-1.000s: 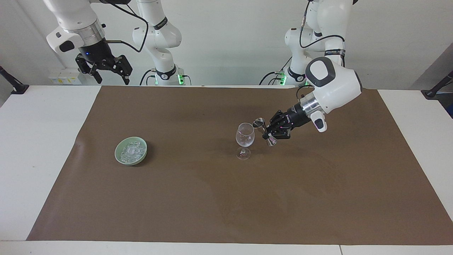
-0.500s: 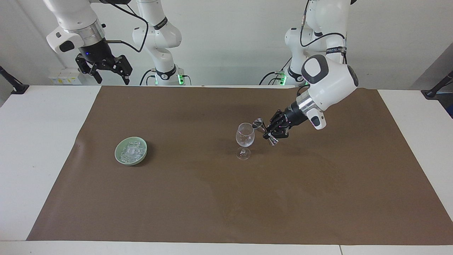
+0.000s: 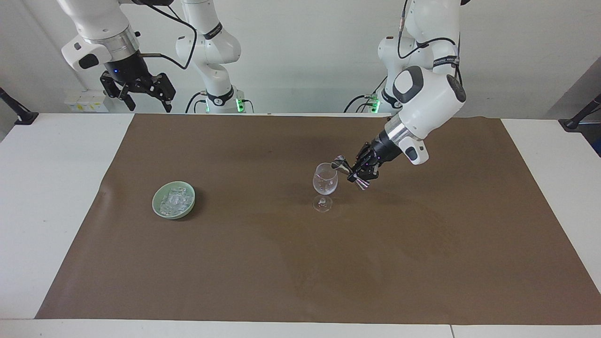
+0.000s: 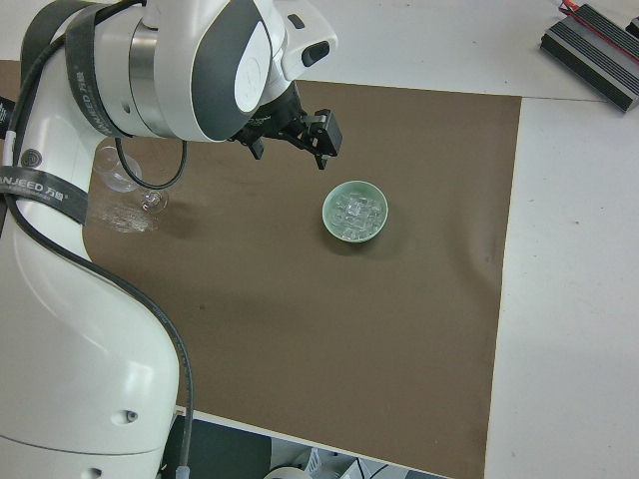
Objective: Pour wine and add ice with both arms
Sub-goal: 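Tilt the jigger with the left gripper to pour into the clear cup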
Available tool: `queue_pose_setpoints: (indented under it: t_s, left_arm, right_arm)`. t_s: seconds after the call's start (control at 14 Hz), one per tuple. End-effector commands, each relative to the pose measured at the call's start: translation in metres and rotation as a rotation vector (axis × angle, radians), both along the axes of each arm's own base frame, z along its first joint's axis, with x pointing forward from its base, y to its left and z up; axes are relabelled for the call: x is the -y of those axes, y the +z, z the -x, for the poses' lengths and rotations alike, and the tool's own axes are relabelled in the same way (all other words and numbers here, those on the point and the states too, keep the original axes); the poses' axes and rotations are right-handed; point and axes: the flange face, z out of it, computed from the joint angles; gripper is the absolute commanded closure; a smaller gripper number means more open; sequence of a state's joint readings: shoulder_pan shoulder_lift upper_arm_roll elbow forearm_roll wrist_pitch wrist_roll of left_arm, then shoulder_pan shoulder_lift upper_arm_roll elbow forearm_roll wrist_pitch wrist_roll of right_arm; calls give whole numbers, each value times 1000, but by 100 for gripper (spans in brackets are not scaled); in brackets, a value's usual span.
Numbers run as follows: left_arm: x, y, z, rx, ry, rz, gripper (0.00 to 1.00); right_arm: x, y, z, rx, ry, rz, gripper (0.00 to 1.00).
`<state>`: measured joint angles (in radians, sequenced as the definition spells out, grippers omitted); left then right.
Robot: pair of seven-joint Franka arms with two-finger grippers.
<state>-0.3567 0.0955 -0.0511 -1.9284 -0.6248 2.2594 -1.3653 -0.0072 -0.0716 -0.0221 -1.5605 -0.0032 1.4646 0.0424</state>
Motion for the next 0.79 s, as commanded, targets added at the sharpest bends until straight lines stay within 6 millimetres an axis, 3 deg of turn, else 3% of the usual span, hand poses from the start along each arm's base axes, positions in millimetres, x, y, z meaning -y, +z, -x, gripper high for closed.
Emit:
queue_pose_setpoints:
  t_s: [0.0, 0.43, 0.71]
  left_arm:
    - [10, 12, 7, 29, -2, -43, 100]
    - [10, 16, 5, 50, -12, -77, 100]
    - [31, 27, 12, 86, -31, -163, 100]
  right_arm:
    - [0, 0, 5, 3, 4, 1, 0]
    - [0, 0, 5, 3, 6, 1, 0]
    - [0, 1, 5, 4, 4, 1, 0]
